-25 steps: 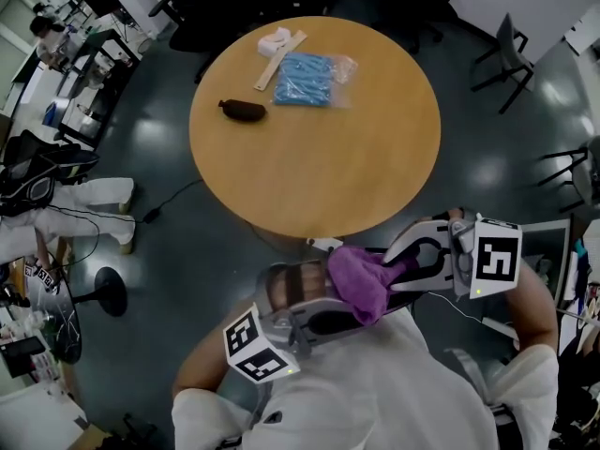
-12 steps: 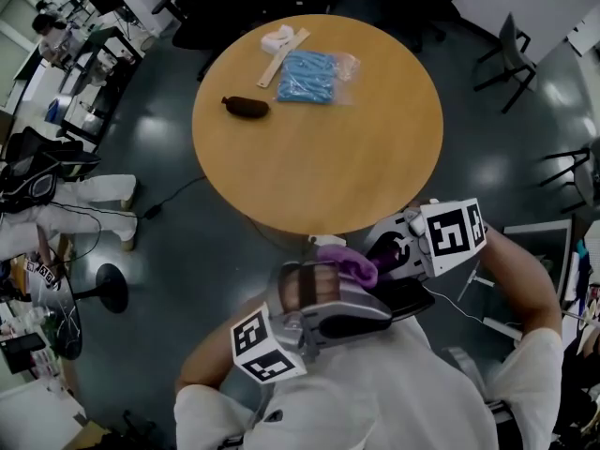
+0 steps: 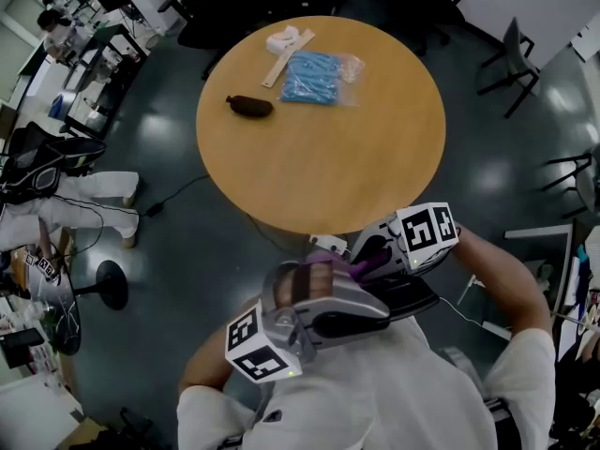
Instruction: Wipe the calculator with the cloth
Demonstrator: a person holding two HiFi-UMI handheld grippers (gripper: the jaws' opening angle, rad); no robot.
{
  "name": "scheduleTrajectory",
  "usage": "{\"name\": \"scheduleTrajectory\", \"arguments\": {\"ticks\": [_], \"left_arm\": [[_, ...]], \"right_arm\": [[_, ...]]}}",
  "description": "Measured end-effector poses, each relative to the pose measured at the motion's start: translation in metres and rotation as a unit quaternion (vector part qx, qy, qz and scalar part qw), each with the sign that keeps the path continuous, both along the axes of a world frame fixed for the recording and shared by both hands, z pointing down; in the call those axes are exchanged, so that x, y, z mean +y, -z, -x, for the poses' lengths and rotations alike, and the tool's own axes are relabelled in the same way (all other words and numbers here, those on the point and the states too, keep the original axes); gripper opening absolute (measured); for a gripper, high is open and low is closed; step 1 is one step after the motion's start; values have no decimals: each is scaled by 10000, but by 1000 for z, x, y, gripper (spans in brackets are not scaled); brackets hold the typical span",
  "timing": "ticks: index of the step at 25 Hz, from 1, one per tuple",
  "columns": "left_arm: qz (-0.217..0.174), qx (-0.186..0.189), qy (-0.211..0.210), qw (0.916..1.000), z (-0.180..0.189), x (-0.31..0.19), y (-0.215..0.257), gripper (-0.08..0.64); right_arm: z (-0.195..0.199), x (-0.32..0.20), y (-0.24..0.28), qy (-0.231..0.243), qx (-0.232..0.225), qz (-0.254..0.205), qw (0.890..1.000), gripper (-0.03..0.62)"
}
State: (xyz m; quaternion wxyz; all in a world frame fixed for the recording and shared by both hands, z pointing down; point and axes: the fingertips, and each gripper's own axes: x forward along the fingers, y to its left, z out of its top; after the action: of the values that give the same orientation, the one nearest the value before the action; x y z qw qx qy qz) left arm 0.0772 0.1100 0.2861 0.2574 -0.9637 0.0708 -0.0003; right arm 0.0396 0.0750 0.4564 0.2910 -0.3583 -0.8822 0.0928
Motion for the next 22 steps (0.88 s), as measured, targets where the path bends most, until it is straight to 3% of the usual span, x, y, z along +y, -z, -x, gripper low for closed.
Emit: {"name": "scheduleTrajectory", "arguments": {"ticks": [3,6,9,11,13,16,18,22], "left_arm": [[217,394,220,9987,10,-11,11,49],[660,956,683,9909,29,-38,16,49],[1212,1456,1307,9732,53,-72,9,49],[1667,1769,1683,9553,70,-96,-9,48],[2166,2117,2017,9314,87,-119,-35,48],[2763,2643,2568,8876,113,-153,-82,48],[3288,2851,2950,8506,128,-170,-124,49],[4338,3124,3602,7645,153,-195,-223,48]], "right_arm": [[-3,-15,-22,-440,30,-113,9990,87],[-7,-41,-37,-1230,-59,-259,9920,87],[-19,-65,-44,-2130,-255,-224,9765,87],[-29,-79,-49,-2691,-362,-223,9622,87],[-41,-91,-60,-3192,-362,-325,9464,87],[-60,-101,-80,-3820,-326,-227,9233,87],[-73,-104,-89,-4166,-334,-62,9085,87],[-100,-109,-99,-4734,-339,163,8800,87]]}}
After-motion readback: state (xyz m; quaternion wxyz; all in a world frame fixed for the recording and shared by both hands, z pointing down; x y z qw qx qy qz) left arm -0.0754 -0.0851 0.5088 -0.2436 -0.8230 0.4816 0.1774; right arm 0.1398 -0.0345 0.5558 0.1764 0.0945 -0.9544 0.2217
